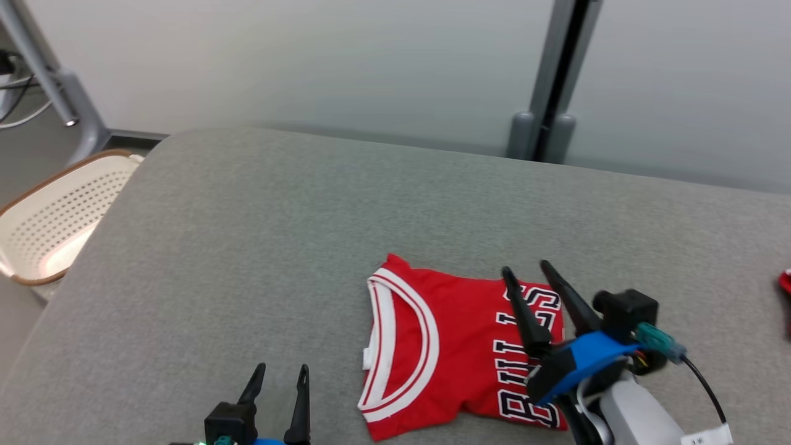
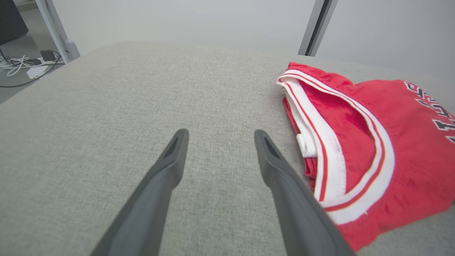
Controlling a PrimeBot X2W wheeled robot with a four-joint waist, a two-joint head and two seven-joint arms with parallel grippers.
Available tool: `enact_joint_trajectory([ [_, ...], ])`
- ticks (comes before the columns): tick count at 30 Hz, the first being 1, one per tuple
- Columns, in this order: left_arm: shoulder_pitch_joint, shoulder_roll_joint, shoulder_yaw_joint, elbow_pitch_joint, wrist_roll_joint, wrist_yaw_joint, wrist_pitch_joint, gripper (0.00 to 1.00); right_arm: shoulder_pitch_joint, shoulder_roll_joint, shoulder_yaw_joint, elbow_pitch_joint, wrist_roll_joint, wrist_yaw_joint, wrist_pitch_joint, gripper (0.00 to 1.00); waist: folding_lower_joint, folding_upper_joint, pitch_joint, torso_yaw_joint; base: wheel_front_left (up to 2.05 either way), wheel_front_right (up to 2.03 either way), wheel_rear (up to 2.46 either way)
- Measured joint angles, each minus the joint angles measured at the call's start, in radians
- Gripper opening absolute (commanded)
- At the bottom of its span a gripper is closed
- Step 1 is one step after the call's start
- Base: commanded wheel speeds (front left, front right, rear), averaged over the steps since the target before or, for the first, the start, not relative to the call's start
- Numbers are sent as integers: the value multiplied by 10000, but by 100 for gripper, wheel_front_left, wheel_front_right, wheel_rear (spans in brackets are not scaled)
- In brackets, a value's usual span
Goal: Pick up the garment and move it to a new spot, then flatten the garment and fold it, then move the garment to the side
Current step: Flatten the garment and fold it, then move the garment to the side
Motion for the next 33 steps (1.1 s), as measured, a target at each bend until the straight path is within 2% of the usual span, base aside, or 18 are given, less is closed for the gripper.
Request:
enact_joint_trajectory([
  [9,-260,2,236,-305,433,-107,0,100,1283,-8,-2261,-56,-2010,0,-2,100,0,0,-134,-1009,0,0,0],
  [15,71,-2,290,-476,571,-90,0,100,2000,-10,-3095,-67,-2539,0,0,100,0,0,-264,-1441,0,0,0],
  [20,467,-2,297,-662,610,-50,0,100,2717,-12,-3584,-2,-2360,0,0,100,0,0,-431,-1693,0,0,0],
  [27,537,-4,240,-713,648,-56,0,100,2870,-12,-3509,54,-2140,0,-2,100,0,0,-404,-1658,0,0,0],
  [33,500,-8,38,-660,566,-94,0,100,2307,-15,-2548,316,-1854,0,-2,100,0,0,-317,-1346,0,0,0],
])
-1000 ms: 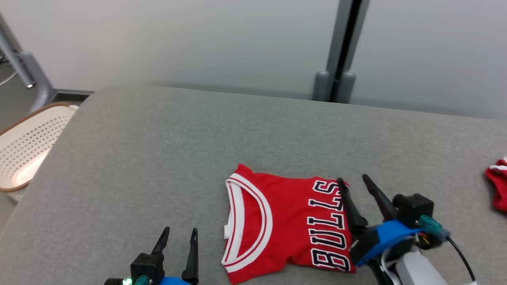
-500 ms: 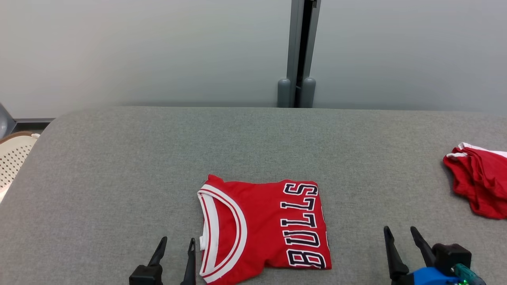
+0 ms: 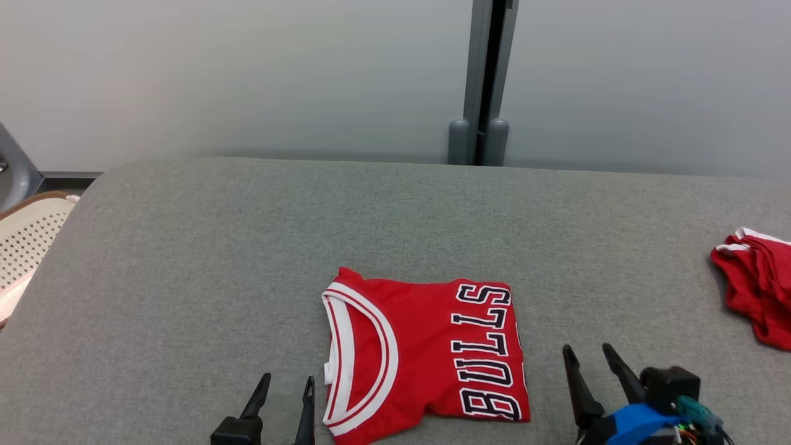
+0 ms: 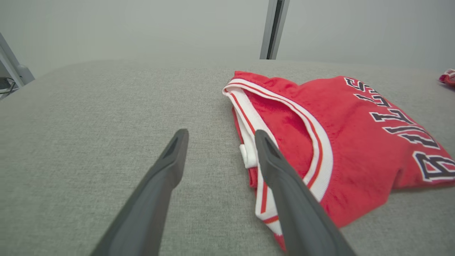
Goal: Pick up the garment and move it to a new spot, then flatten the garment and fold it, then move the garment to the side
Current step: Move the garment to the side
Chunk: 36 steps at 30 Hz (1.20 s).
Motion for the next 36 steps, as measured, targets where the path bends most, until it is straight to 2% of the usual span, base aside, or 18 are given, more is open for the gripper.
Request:
enact_joint_trajectory([
  [6,-27,4,0,50,86,-84,0,100,-1333,0,1070,949,706,0,0,100,1,0,138,423,0,0,0],
  [9,-28,10,38,121,123,-104,0,100,-1904,17,1467,1879,734,0,8,100,1,0,215,620,0,0,0],
  [15,-101,6,4,186,104,-146,0,100,-2656,10,1641,3975,242,0,573,100,1,0,393,938,0,0,0],
  [18,-147,10,10,190,21,-113,0,100,-2880,10,1747,4527,522,2,604,100,1,0,456,1022,0,0,0],
  [19,-149,8,13,190,23,-105,0,100,-2934,2,1887,4604,715,2,642,60,1,0,472,1033,0,0,0],
  [20,-150,6,17,190,23,-105,0,100,-2997,0,1998,4696,834,0,627,0,1,0,486,1025,0,0,0],
  [27,-135,12,265,86,104,-86,0,100,-3300,119,1850,5262,1007,27,119,0,1,0,496,514,0,0,0],
  [36,-128,10,-50,-102,-10,-213,0,100,-3190,113,915,5195,472,33,-36,0,1,0,671,-1337,0,0,0],
])
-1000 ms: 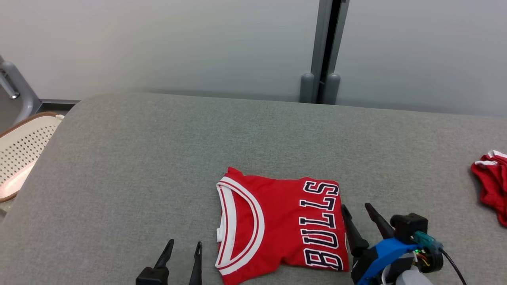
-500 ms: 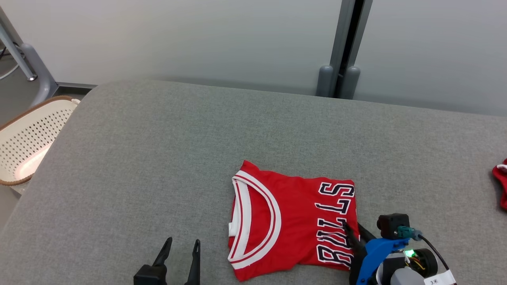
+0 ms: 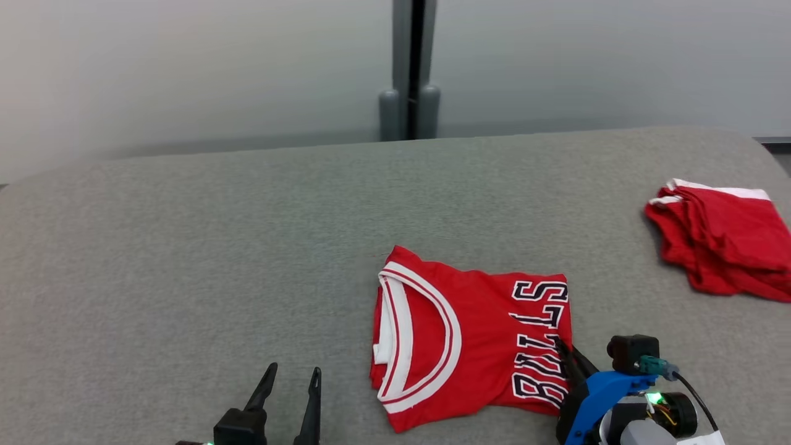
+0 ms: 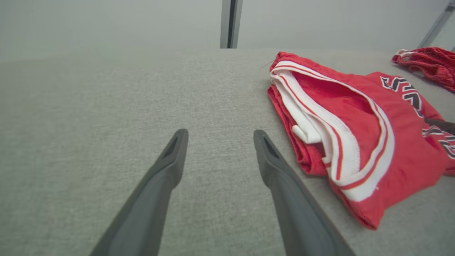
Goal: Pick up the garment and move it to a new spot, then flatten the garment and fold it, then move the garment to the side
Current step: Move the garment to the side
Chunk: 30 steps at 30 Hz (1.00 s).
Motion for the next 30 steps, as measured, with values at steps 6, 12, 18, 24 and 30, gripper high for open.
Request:
enact_joint_trajectory([
  [6,-168,0,-591,-174,0,-109,0,100,511,-10,-792,-355,-577,6,-42,0,0,0,27,-1384,0,0,0],
  [12,-325,-8,-1012,-265,-94,-125,0,100,973,-35,-1223,-621,-886,6,-38,0,0,0,-15,-2460,0,0,0],
  [18,-457,-12,-1256,-222,-113,-134,0,100,1184,-42,-1471,-813,-1041,4,-36,0,0,-1,0,-2907,0,0,0],
  [24,-464,-10,-1262,-153,-35,-180,0,100,1091,-128,-1705,-947,-1348,-2,-2,0,0,0,193,-2798,0,0,0],
  [30,-511,-8,-1057,-92,163,-244,0,100,16,-288,-1776,-1377,-1789,-31,38,0,0,0,517,-2541,0,0,0],
])
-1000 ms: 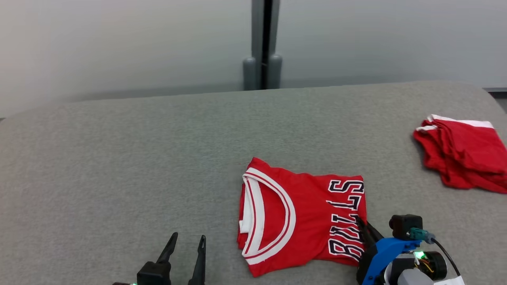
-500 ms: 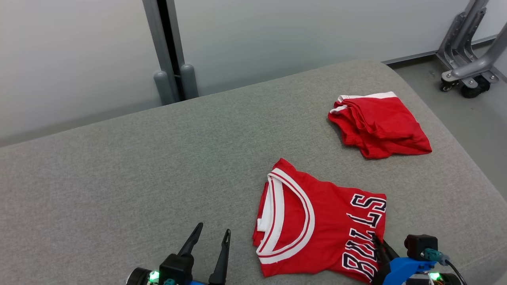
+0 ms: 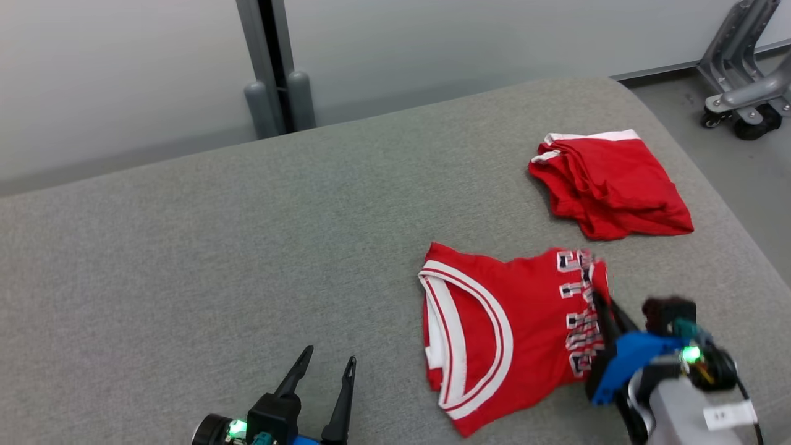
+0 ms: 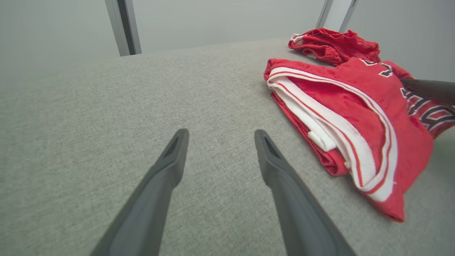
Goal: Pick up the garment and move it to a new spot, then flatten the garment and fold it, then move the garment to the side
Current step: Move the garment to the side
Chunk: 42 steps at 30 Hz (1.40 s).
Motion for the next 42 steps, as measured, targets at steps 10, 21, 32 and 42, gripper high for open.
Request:
enact_joint_trajectory([
  [10,-381,2,343,109,418,-192,0,100,-3378,-602,-654,226,-859,0,351,0,1,0,685,557,0,0,0],
  [21,-640,4,635,146,635,-311,0,100,-3922,-2508,-5177,-29,-4027,0,1310,100,1,0,1131,1112,0,0,0],
  [32,-686,19,1154,165,738,-284,0,100,-3239,-681,-7072,-339,-5841,0,362,100,0,0,1020,1025,0,0,0],
  [42,-673,17,1933,105,642,33,0,100,-1780,128,-3871,-1360,-3053,-2,10,100,0,0,695,1478,0,0,0],
])
